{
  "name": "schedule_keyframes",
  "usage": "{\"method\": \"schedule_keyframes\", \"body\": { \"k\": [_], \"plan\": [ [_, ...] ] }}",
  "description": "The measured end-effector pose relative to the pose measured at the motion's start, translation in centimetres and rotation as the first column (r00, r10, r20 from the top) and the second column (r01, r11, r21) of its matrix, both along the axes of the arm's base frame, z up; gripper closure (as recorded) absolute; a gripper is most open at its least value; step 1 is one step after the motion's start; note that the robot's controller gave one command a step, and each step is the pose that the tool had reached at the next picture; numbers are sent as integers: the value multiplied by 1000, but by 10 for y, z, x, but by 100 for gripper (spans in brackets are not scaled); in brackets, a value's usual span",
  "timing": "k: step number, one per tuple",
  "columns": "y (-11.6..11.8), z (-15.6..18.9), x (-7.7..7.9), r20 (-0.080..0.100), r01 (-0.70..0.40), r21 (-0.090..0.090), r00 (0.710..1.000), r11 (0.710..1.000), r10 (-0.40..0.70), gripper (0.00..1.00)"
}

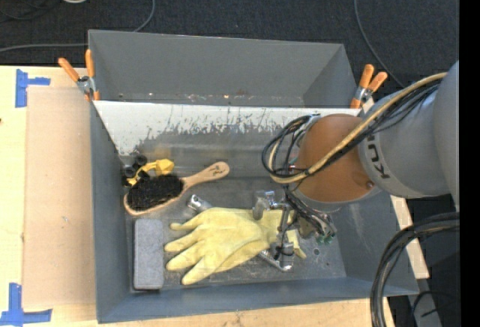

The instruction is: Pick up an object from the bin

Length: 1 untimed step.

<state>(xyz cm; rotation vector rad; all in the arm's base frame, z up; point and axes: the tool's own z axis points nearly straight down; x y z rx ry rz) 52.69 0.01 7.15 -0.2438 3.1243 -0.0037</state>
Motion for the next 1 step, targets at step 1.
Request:
{"method": "schedule_keyframes", "body": {
  "k": [1],
  "plan": [
    [-24,6,-2,-13,14,-1,1000,1000,-14,100]
  ]
}}
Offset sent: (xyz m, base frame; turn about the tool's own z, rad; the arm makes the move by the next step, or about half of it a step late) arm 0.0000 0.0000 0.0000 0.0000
